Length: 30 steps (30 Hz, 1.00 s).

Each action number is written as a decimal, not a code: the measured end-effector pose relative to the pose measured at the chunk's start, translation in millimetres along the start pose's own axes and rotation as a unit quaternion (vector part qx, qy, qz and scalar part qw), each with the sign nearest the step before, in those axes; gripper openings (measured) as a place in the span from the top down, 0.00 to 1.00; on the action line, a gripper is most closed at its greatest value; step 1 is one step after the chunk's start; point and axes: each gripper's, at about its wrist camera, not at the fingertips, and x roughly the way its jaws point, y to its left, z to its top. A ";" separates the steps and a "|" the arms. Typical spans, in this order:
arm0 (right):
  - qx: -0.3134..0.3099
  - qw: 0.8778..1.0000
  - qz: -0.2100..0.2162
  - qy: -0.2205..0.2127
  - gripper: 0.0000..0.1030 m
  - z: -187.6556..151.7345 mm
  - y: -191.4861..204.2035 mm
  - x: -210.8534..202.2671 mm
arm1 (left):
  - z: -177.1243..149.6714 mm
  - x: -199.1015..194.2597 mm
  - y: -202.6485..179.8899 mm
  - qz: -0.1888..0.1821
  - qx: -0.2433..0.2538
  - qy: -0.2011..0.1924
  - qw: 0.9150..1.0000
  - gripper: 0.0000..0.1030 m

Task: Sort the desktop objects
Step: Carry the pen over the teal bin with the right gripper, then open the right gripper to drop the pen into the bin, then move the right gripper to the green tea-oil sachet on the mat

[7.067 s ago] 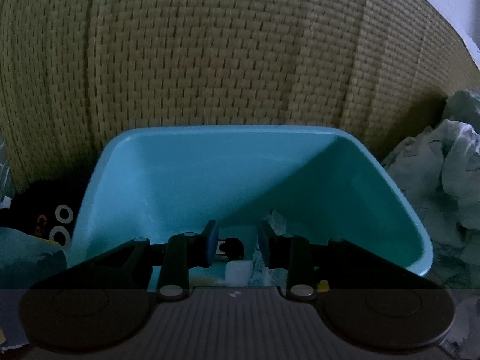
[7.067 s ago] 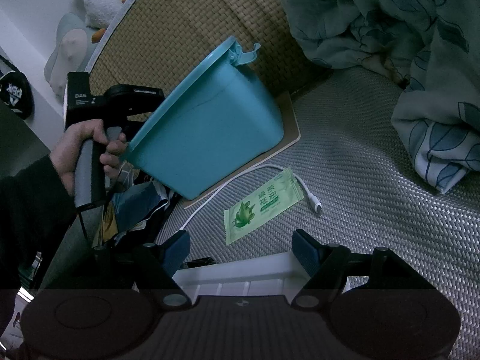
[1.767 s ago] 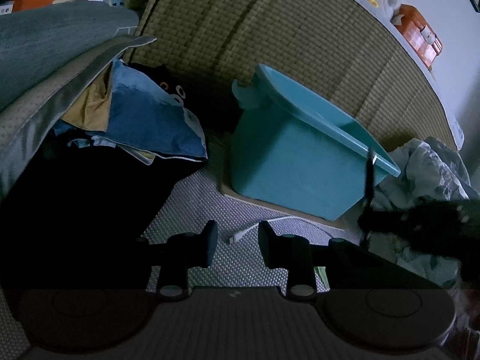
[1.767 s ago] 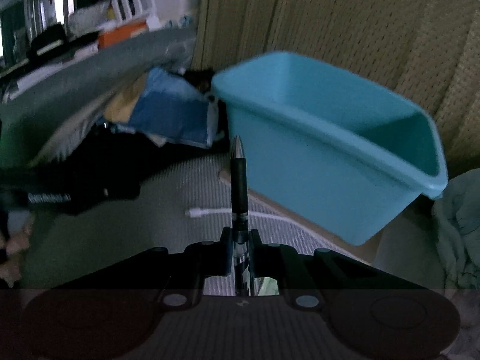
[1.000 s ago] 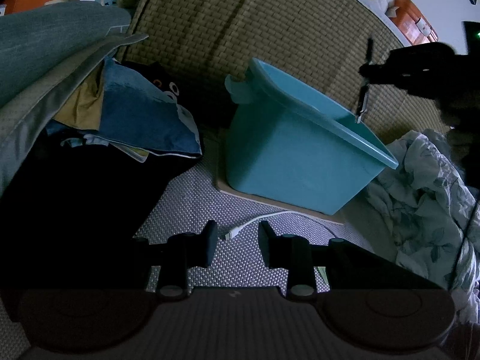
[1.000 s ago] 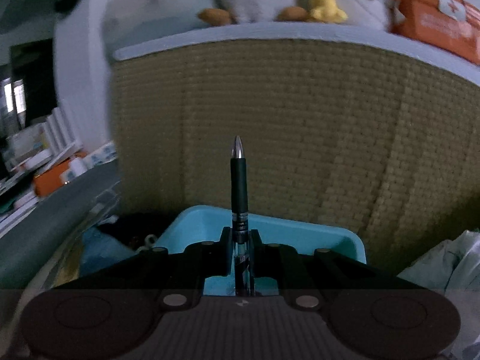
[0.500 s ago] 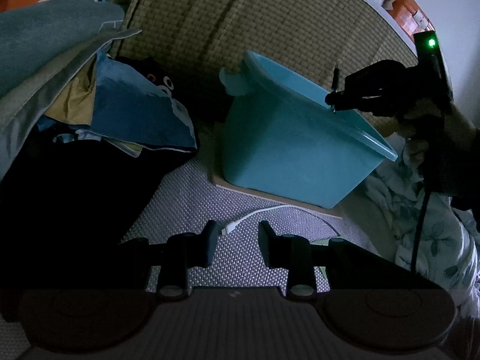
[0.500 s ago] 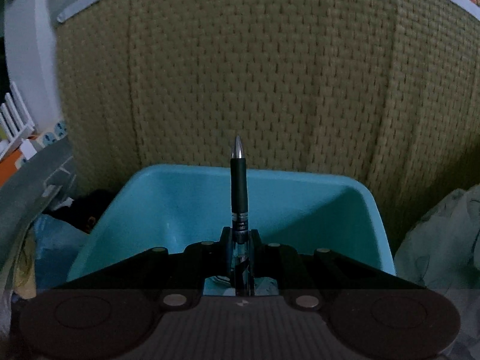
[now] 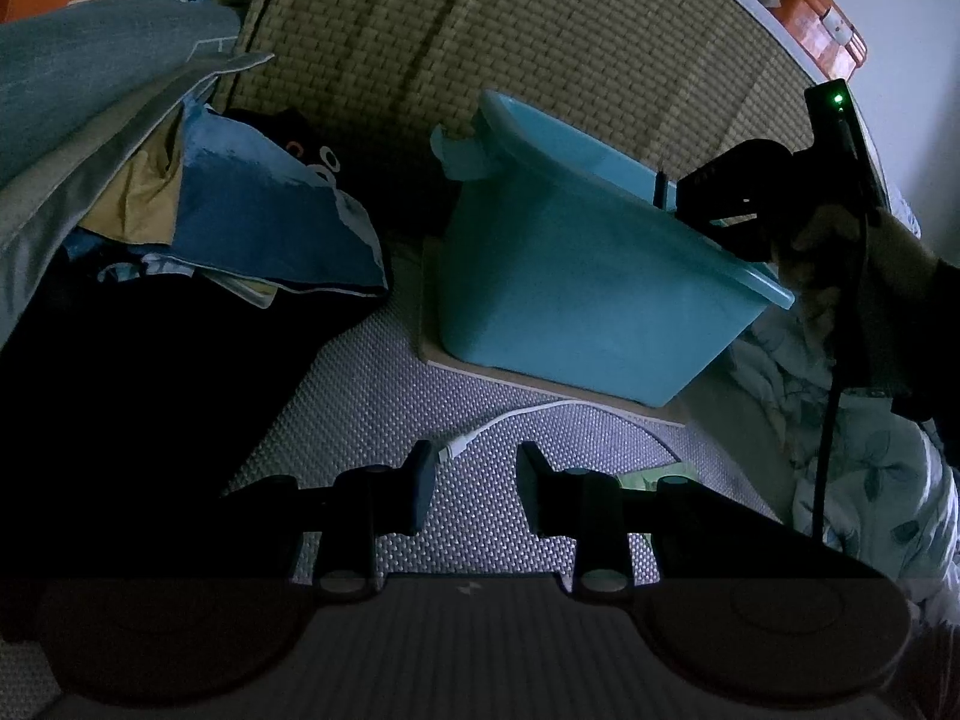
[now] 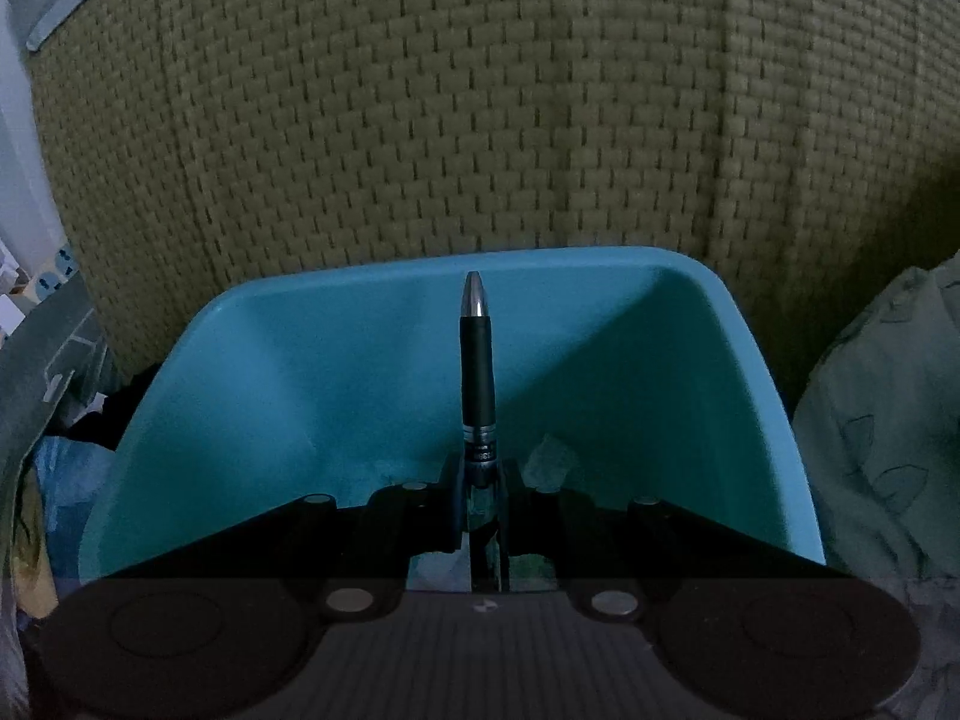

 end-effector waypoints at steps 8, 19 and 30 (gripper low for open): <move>0.026 1.000 0.008 -0.006 0.86 -3.1 -14.2 -3.3 | -1.3 0.9 -1.9 0.001 0.004 0.002 1.000 0.68; -0.061 0.992 0.076 -0.076 0.86 -20.4 0.3 -68.0 | -4.8 2.5 -7.7 0.006 0.019 0.007 1.000 0.68; -0.085 0.979 0.133 -0.130 0.86 -73.0 -12.9 -146.4 | -10.1 4.6 -16.6 0.014 0.041 0.014 0.999 0.68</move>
